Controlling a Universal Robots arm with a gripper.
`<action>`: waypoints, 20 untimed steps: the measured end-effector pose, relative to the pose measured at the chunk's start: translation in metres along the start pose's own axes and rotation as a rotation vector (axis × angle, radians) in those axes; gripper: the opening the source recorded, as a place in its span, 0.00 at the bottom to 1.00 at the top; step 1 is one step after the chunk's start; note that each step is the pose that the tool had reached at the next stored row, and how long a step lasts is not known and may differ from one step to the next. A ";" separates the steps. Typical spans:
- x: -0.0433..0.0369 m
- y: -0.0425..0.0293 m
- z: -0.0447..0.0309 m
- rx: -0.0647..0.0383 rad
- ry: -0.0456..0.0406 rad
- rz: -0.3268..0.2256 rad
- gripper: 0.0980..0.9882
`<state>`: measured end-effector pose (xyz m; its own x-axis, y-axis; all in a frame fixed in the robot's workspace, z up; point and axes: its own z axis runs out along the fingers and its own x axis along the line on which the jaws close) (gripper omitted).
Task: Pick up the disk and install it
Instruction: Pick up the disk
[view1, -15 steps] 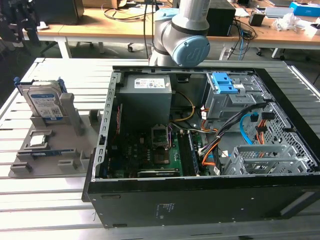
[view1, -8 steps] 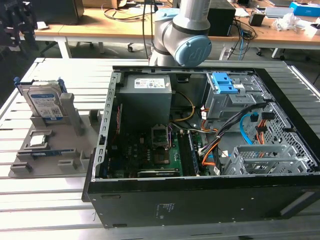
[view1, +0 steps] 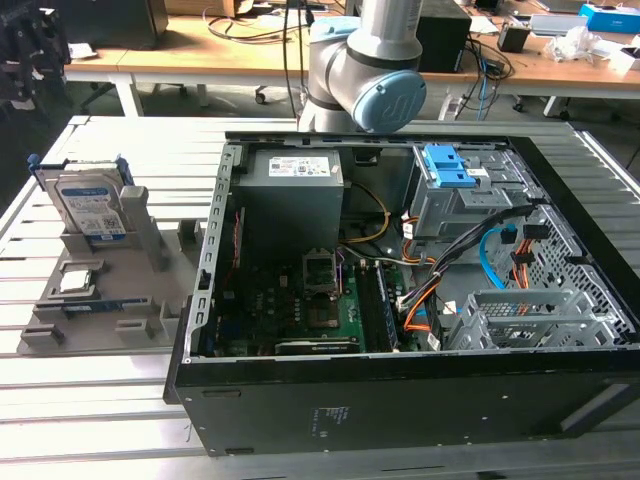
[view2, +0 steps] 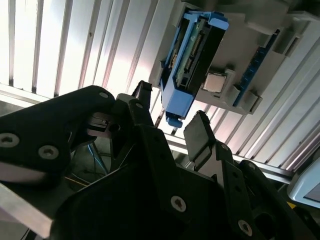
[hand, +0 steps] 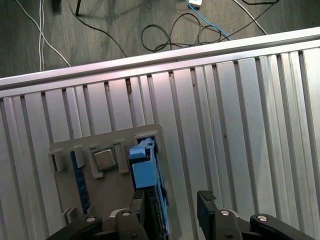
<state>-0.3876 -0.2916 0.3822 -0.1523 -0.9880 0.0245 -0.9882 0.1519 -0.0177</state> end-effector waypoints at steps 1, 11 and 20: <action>0.0020 -0.0003 0.0001 0.000 0.0000 0.000 0.50; 0.0201 -0.0029 0.0117 0.000 0.0000 -0.002 0.50; 0.0224 -0.0031 0.0284 0.000 0.0009 -0.100 0.50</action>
<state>-0.3876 -0.3149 0.3544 -0.0534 -0.9982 0.0270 -0.9985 0.0530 -0.0156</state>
